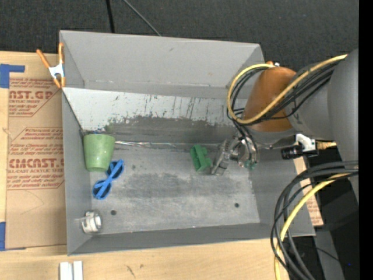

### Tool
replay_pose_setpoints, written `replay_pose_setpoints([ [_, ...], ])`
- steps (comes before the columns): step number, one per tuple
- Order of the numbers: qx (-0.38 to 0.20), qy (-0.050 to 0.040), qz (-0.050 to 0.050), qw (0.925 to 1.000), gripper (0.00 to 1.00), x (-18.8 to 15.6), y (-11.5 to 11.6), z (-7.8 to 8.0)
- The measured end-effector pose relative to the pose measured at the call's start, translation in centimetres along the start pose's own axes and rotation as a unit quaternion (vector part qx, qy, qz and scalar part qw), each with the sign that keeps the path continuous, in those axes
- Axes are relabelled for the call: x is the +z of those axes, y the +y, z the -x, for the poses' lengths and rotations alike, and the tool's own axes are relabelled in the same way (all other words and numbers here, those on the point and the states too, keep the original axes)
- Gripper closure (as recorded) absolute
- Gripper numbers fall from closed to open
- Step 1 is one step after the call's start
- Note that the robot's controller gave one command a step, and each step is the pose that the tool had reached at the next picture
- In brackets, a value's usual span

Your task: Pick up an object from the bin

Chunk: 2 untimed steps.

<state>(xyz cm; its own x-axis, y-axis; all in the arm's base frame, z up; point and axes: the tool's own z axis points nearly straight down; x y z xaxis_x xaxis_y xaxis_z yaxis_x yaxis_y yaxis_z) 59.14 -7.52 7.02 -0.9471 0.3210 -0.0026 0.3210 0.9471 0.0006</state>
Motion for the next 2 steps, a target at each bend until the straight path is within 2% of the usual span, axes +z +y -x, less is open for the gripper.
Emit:
replay_pose_setpoints([
  [1,0.000,0.0006,0.000,1.0000,0.00,0.03,0.02,-0.04],
  [2,0.011,0.0008,0.000,0.9999,0.00,0.07,-0.05,-0.61],
])
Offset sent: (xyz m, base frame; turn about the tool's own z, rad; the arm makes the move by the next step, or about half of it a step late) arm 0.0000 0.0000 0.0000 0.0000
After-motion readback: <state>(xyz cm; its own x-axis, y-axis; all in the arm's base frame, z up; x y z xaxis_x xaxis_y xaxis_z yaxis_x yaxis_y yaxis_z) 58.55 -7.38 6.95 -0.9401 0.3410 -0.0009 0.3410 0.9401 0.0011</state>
